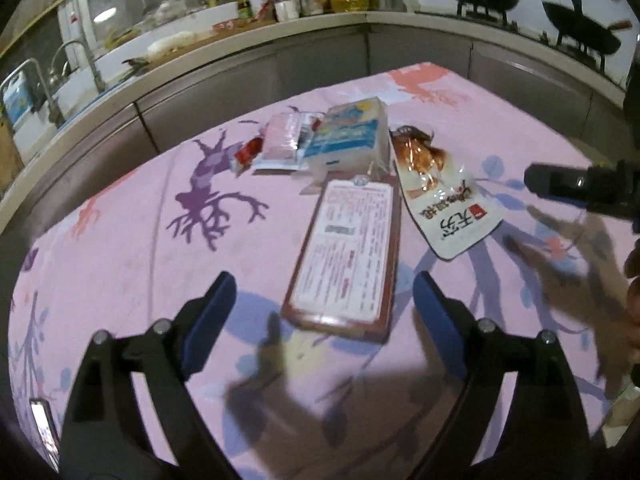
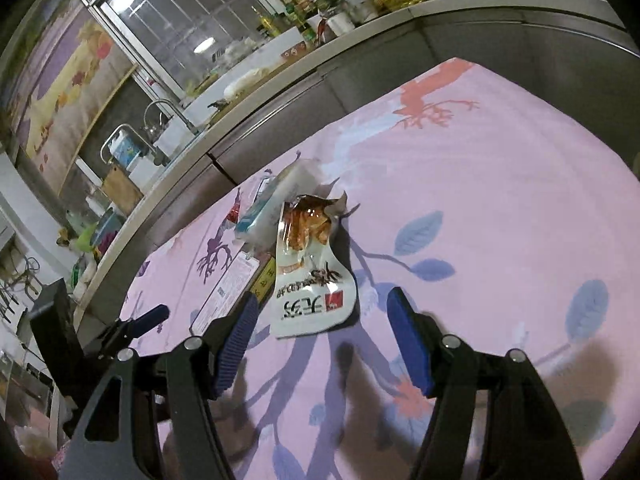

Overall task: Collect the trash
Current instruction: 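Grasp the brown-edged box with the left gripper while the right gripper grasps the white tissue pack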

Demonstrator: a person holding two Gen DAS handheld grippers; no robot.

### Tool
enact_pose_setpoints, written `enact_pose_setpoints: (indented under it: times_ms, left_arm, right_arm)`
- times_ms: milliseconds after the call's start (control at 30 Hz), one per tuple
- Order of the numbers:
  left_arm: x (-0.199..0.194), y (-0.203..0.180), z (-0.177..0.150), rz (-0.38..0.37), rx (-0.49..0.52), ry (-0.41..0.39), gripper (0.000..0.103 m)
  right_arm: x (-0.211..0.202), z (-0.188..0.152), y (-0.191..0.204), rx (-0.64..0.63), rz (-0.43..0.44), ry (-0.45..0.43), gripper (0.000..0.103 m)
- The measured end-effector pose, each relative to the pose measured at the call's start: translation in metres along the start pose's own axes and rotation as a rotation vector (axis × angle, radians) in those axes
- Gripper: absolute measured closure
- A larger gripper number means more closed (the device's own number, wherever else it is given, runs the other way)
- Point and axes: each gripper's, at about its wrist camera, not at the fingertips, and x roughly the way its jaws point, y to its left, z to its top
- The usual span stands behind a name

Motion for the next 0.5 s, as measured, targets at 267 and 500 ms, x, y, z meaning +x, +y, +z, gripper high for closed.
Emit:
enact_pose_setpoints:
  times_ms: [267,500]
  left_arm:
    - [0.026,0.009,0.007,-0.012,-0.025,0.034,0.017]
    - [0.022,-0.002,0.001,-0.027,0.036,0.014,0.043]
  right_arm:
    - [0.032,0.023,-0.003,-0.012,-0.005,0.040,0.038]
    - [0.063,0.016,0.009,-0.052,0.049,0.112,0.084]
